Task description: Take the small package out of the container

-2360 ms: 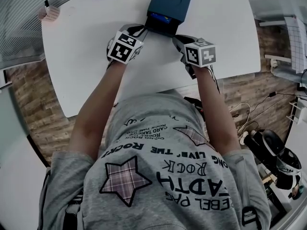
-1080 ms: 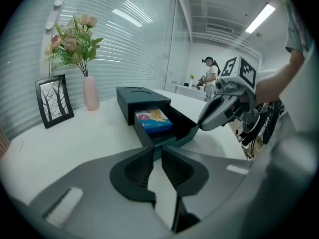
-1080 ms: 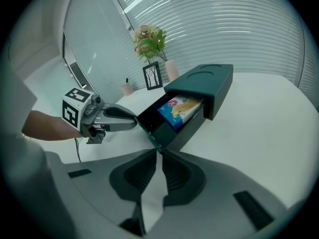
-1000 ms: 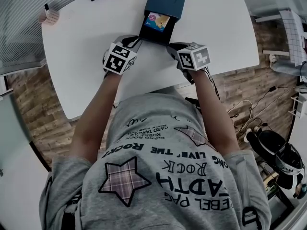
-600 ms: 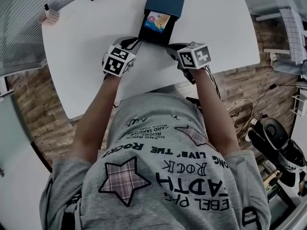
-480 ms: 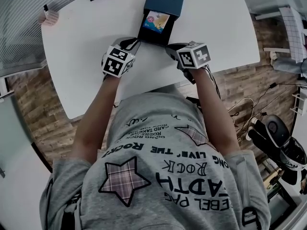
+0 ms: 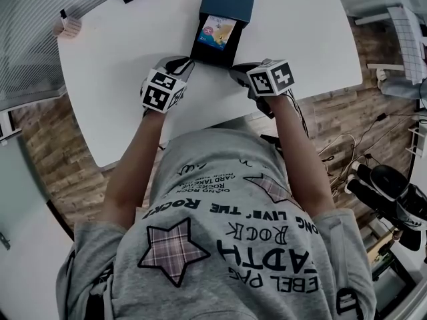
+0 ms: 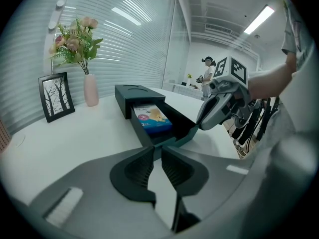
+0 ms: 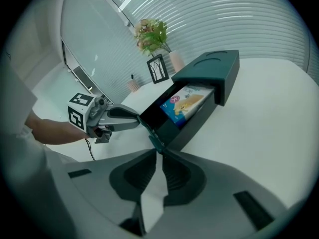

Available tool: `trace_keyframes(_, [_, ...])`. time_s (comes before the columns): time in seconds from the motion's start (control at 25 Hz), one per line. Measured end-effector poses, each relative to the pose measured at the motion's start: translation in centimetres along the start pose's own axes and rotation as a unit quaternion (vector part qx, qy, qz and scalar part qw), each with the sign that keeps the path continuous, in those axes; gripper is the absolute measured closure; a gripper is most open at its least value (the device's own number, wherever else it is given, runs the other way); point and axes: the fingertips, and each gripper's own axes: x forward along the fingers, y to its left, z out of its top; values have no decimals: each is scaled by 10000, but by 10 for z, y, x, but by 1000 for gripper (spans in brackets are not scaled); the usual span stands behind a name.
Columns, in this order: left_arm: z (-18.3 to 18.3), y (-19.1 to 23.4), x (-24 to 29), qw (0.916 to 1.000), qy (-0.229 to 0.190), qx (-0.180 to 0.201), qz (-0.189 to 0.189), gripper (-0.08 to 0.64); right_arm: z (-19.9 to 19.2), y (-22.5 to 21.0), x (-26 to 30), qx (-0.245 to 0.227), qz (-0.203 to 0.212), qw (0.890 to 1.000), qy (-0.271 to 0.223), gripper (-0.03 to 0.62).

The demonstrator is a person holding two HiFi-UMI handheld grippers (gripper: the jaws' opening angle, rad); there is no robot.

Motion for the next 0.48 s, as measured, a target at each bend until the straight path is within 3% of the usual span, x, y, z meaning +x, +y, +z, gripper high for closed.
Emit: trace_keyframes(0.48, [-6,-4,-6,9999,63,20,-110,500,-6,8,1,71,205,9997,72,548])
